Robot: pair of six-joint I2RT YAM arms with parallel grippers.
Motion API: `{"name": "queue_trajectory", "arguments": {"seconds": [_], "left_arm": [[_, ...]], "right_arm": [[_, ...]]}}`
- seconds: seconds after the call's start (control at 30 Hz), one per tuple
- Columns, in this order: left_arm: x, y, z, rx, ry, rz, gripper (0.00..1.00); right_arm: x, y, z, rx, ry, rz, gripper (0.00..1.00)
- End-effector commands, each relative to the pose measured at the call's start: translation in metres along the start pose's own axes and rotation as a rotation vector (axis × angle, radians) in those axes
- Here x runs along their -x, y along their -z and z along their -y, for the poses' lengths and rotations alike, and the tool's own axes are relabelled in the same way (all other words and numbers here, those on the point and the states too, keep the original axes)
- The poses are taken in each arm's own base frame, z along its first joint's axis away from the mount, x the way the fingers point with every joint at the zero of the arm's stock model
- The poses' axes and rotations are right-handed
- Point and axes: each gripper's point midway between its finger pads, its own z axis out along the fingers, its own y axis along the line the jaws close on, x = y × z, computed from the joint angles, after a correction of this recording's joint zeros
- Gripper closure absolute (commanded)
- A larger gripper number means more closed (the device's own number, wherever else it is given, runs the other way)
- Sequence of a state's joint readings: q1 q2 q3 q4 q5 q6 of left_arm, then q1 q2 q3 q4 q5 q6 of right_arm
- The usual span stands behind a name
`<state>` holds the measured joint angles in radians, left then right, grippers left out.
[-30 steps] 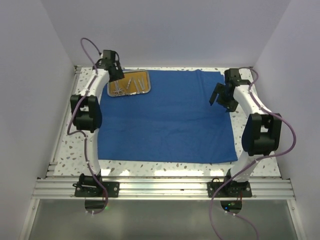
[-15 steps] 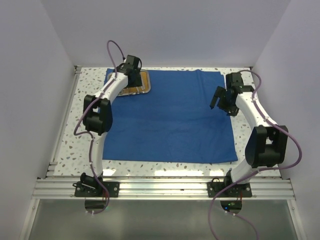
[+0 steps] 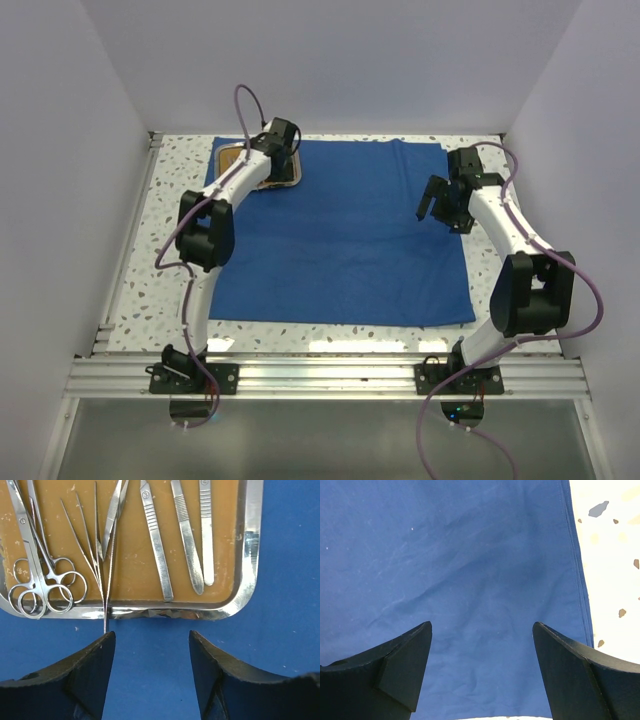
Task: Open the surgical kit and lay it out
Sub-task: Pick up the medical item from the container.
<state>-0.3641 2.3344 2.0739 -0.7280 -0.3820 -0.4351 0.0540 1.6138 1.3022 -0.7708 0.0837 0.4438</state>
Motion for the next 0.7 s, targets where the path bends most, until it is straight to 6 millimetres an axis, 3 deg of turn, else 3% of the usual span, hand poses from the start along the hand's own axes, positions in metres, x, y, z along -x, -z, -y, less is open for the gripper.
{"name": "queue_trajectory", "arguments": {"seconds": [0.0, 0.23, 0.67], "left_arm": [[0.023, 0.003, -0.014, 0.034, 0.026, 0.052, 0.36], [0.027, -0.008, -0.028, 0.015, 0.054, 0.046, 0.41], [0.01, -0.039, -0.04, 0.007, 0.067, -0.007, 0.42]], "right_arm": [[0.006, 0.013, -0.006, 0.039, 0.018, 0.048, 0.14], [0.007, 0.01, -0.004, 0.02, 0.025, 0.041, 0.14], [0.007, -0.001, 0.0, -0.028, 0.053, -0.021, 0.16]]}}
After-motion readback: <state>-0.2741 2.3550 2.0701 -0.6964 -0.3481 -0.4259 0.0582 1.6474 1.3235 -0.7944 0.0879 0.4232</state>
